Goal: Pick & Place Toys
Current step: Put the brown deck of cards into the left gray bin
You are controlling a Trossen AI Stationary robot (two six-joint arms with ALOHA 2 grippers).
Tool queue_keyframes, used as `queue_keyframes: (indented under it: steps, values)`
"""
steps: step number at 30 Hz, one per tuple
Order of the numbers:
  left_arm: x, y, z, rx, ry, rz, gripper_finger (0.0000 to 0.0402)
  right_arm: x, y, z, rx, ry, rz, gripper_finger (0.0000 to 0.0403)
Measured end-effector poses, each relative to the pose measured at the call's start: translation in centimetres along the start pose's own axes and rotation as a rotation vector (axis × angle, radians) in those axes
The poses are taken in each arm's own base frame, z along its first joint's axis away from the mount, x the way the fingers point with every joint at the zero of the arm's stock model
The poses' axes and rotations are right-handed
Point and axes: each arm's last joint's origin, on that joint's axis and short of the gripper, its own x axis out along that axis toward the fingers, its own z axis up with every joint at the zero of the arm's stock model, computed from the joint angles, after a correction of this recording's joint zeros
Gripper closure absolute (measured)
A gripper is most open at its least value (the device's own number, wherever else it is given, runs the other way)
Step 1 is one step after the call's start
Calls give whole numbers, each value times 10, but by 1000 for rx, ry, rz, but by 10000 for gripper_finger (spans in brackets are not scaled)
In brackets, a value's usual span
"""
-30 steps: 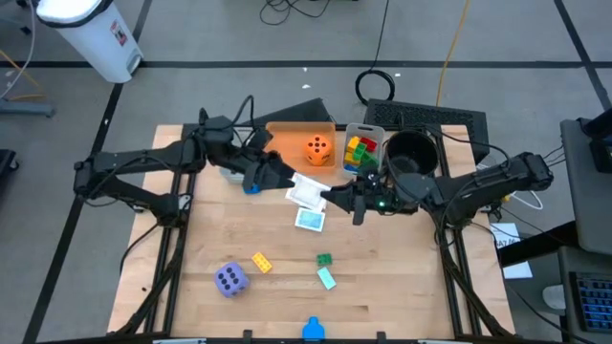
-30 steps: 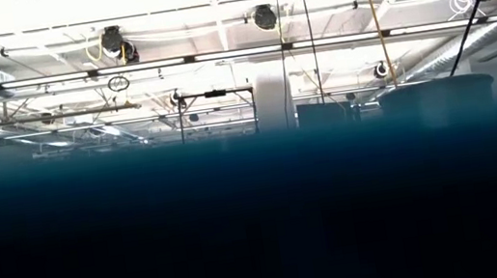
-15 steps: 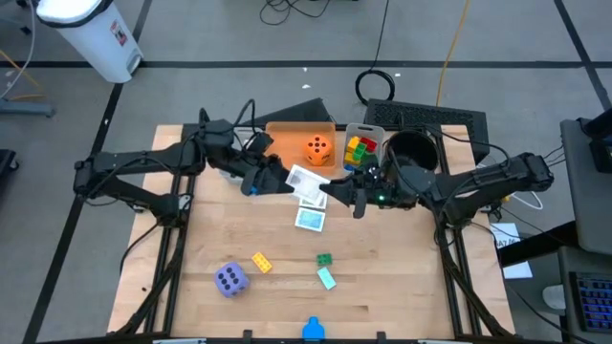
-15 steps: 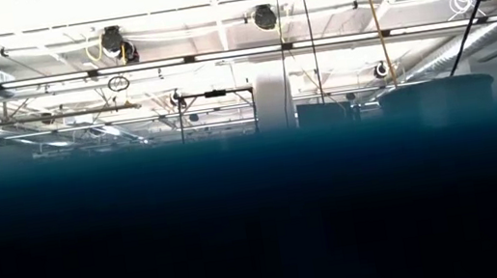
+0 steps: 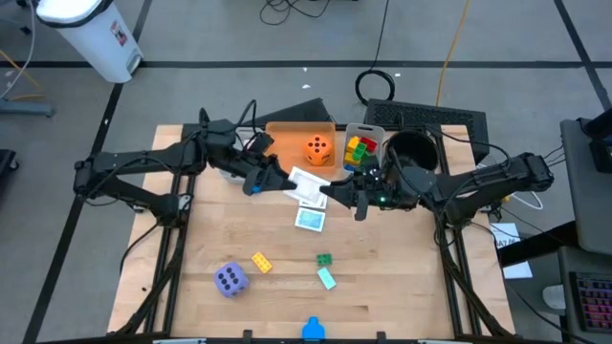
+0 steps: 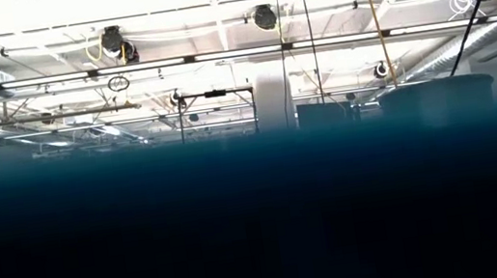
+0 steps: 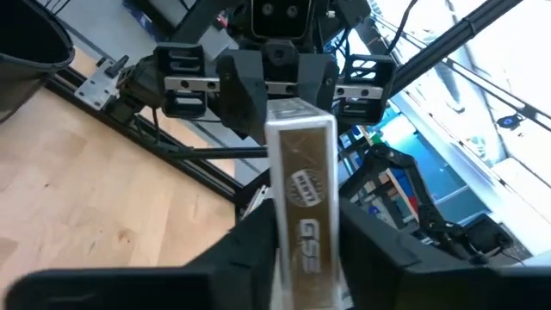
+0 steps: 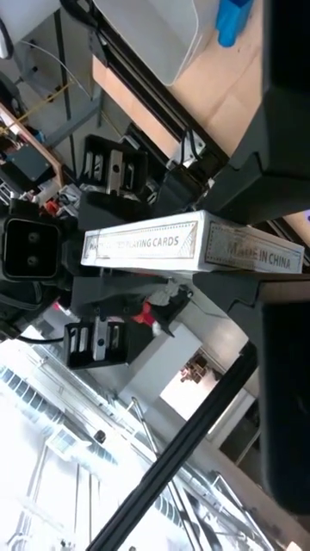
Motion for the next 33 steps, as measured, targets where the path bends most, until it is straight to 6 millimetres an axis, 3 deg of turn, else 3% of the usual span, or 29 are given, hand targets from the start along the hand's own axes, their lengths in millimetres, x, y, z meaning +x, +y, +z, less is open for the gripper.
queue_keyframes:
  steps: [5,11,19,26,33]
  values:
    - [0,0,0,6,-2,5,334,0,0,0,-3,-4,-3,344]
    - [0,0,0,16,0,-3,334,0,2,1,7,-3,29,320]
    - [0,-2,0,41,15,-32,319,0,6,11,30,-87,91,254]
    - [-2,1,3,47,-1,-17,334,-7,5,30,12,-148,91,195]
    - [-19,-1,13,81,-45,-14,326,-26,5,58,-65,-241,87,177]
